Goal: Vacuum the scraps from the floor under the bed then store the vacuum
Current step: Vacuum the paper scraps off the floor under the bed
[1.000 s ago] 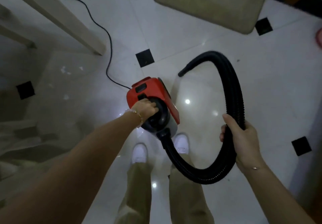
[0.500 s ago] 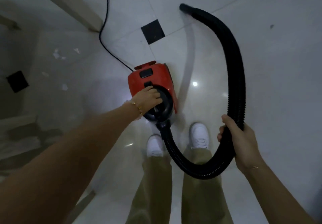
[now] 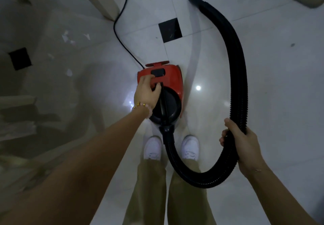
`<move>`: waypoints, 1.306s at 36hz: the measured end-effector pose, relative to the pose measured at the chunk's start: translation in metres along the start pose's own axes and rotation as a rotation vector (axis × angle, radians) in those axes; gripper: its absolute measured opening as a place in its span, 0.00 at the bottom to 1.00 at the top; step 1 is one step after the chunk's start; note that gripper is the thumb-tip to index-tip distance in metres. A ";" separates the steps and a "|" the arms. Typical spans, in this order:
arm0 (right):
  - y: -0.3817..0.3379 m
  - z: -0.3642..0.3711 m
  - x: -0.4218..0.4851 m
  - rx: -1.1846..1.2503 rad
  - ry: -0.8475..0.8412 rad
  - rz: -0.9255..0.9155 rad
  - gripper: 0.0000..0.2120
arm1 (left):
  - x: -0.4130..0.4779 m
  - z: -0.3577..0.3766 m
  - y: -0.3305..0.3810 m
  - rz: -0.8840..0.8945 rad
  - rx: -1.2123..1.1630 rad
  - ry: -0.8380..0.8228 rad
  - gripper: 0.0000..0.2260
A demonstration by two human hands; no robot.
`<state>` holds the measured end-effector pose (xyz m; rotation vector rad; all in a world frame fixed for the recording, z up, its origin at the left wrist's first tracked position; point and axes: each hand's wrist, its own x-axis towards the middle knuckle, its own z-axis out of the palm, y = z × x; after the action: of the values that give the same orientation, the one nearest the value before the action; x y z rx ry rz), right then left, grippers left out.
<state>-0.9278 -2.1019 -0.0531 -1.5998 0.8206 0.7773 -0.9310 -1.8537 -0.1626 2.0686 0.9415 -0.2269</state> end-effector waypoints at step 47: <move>0.007 0.033 -0.041 -0.426 -0.215 -0.099 0.05 | -0.041 0.019 0.074 -0.328 -0.550 -0.540 0.25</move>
<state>-0.9581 -2.0660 -0.0282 -1.8722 0.4337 1.0820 -0.9049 -1.9178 -0.1100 1.2513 0.8717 -0.5928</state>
